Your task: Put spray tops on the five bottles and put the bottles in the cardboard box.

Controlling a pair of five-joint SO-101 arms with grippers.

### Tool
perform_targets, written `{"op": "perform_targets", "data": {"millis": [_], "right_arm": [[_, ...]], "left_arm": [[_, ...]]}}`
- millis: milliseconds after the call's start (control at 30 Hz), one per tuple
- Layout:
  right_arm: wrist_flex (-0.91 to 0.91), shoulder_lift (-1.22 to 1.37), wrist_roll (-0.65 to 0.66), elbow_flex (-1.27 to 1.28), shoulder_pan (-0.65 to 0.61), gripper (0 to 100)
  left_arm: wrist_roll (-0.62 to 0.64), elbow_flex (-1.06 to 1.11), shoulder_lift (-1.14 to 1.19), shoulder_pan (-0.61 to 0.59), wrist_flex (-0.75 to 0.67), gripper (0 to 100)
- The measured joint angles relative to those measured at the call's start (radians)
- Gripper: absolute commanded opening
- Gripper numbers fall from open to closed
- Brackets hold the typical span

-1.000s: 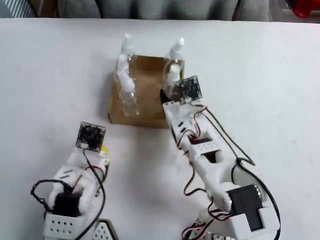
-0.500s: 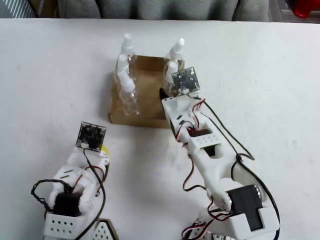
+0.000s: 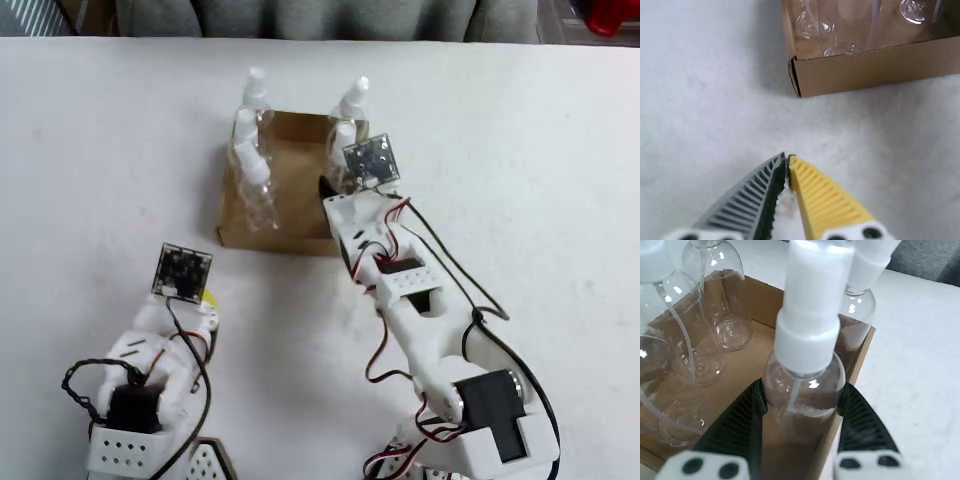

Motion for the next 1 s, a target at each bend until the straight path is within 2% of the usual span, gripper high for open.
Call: {"op": "perform_targets", "data": {"millis": [133, 333, 1000], "right_arm": [[0.0, 0.0, 0.0, 0.0, 0.0, 2.6], [0.0, 0.0, 0.0, 0.0, -0.002, 12.5], [0.0, 0.0, 0.0, 0.0, -0.015, 13.1]], "left_arm": [[0.0, 0.0, 0.0, 0.0, 0.0, 2], [0.0, 0.0, 0.0, -0.006, 0.0, 2], [-0.002, 0.0, 0.0, -0.003, 0.0, 2]]}}
